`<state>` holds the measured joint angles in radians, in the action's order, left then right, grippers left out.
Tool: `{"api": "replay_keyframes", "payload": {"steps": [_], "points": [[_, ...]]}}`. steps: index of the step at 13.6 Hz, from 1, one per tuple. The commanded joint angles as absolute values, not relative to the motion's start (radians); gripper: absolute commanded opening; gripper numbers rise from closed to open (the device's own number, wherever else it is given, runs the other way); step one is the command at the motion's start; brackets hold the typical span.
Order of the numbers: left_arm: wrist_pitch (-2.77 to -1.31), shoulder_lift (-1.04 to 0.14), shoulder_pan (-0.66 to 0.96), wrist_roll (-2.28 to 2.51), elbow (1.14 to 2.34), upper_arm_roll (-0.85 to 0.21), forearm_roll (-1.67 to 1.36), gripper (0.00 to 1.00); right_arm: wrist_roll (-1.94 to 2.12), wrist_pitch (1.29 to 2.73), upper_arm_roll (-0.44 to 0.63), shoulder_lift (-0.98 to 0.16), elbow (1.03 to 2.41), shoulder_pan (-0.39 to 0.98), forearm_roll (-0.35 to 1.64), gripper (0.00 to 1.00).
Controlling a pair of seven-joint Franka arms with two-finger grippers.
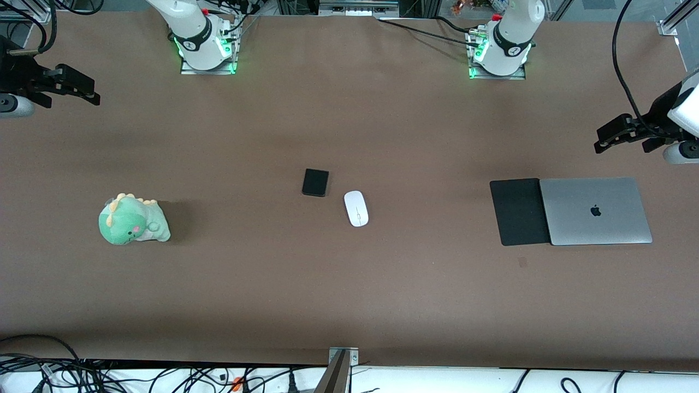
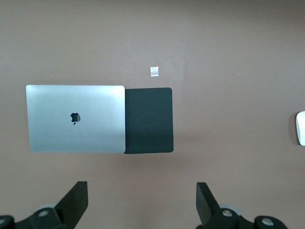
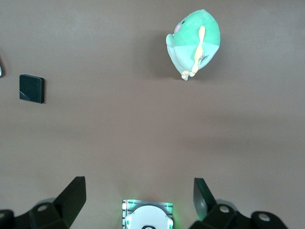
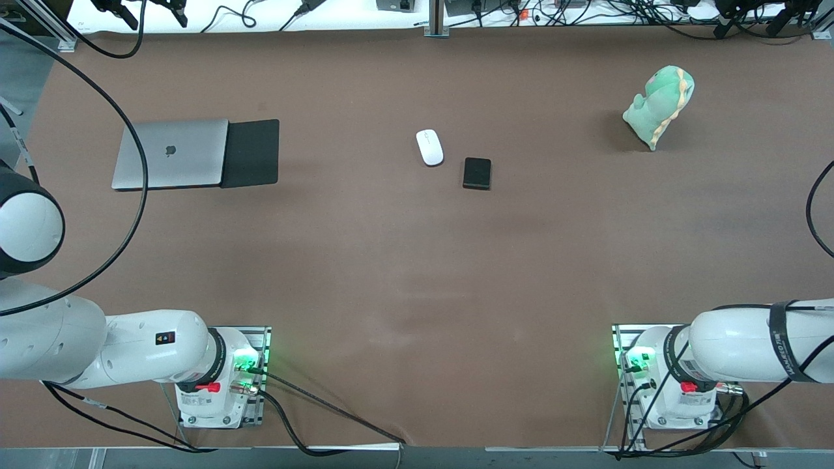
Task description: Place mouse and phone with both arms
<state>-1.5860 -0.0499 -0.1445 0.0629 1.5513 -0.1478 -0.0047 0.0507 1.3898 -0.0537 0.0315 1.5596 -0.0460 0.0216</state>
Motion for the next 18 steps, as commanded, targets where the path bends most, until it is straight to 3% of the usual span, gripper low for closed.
{"api": "replay_keyframes", "payload": {"steps": [1,18], "points": [[-1.565,-0.057,-0.140,0.075,1.526,-0.150,0.014,1.00,0.054,1.370,-0.067,0.041,1.548,-0.063,0.011,1.00],[-1.565,-0.069,-0.140,0.077,1.529,-0.152,-0.031,1.00,0.049,1.364,-0.071,0.043,1.548,-0.063,0.012,1.00]]}}
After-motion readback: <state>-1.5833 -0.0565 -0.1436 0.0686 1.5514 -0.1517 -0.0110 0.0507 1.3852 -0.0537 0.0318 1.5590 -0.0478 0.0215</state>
